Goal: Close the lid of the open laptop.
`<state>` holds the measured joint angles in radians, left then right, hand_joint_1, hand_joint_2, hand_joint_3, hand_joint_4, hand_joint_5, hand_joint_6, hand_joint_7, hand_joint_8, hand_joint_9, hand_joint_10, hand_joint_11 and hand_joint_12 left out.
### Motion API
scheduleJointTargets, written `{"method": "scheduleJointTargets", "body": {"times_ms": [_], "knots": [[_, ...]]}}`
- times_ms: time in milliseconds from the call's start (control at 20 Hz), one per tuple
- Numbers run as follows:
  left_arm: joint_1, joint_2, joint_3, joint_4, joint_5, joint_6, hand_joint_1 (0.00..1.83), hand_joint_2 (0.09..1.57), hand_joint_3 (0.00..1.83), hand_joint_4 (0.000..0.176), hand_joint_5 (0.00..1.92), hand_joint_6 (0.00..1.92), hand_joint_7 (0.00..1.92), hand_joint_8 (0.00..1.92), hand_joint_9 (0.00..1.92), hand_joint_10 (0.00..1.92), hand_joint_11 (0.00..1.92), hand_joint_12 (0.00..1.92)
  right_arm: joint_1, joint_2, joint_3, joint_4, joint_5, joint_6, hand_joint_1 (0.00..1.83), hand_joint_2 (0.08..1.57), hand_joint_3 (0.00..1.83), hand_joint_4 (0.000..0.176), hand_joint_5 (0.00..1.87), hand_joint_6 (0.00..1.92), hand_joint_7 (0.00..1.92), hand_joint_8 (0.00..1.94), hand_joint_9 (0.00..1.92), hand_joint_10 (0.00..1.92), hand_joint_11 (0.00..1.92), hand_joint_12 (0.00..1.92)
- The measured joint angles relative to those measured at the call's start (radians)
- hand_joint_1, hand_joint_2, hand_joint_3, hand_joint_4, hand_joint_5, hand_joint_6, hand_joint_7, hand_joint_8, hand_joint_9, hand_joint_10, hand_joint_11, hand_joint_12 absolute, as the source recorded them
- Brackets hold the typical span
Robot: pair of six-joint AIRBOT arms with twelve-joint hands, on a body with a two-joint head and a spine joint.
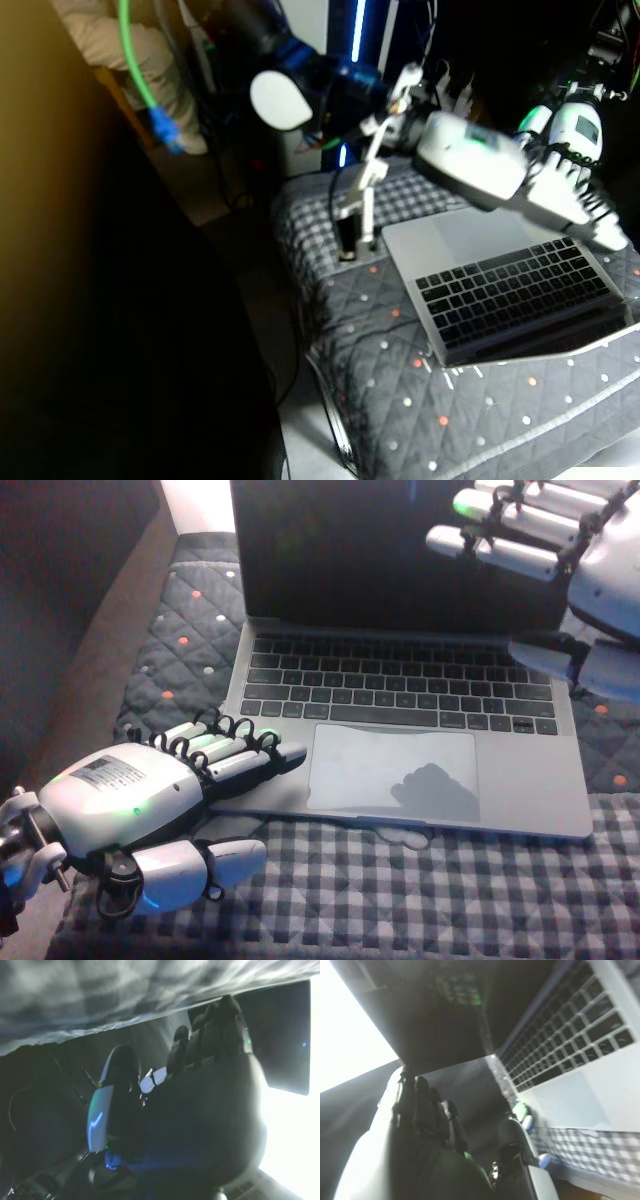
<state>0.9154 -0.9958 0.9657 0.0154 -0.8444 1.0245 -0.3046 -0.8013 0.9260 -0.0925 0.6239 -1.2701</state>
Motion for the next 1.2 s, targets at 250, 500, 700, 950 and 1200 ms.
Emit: {"method": "scheduleJointTargets", "body": {"times_ms": [250,500,700,950,1200], "knots": [[0.0,-0.006,0.005,0.003,0.007,0.0,0.0,1.53,0.0,0.052,0.07,0.01,0.07,0.01,0.11,0.02,0.0,0.41,0.066,-0.019,0.02,-0.002,0.023,0.0,0.42,1.39,0.0,0.051,0.0,0.0,0.0,0.0,0.0,0.24,0.0,1.65],[0.0,-0.017,0.011,0.001,0.007,0.0,0.12,1.52,0.0,0.074,0.07,0.01,0.04,0.0,0.1,0.01,0.0,0.37,0.09,-0.032,0.041,0.013,0.01,-0.004,0.41,1.39,0.0,0.033,0.0,0.0,0.0,0.0,0.0,0.0,0.0,1.92],[0.0,-0.018,0.011,0.001,0.008,-0.001,0.12,1.52,0.0,0.051,0.1,0.01,0.07,0.0,0.12,0.01,0.0,0.48,0.097,-0.038,0.057,0.031,-0.004,-0.005,0.53,1.38,0.0,0.034,0.0,0.0,0.0,0.0,0.0,0.0,0.0,1.92],[0.0,-0.024,0.016,0.002,0.005,-0.001,0.21,1.49,0.0,0.036,0.14,0.02,0.11,0.01,0.15,0.02,0.0,0.59,0.133,-0.054,0.09,0.068,-0.018,-0.006,0.52,1.39,0.0,0.002,0.0,0.0,0.0,0.0,0.0,0.0,0.0,1.92],[0.0,-0.031,0.02,0.002,0.002,-0.004,0.21,1.49,0.0,0.022,0.13,0.01,0.12,0.01,0.15,0.02,0.0,0.59,0.189,-0.08,0.122,0.084,-0.041,-0.006,0.49,1.43,0.01,0.025,0.0,0.0,0.0,0.0,0.0,0.0,0.0,1.92]]}}
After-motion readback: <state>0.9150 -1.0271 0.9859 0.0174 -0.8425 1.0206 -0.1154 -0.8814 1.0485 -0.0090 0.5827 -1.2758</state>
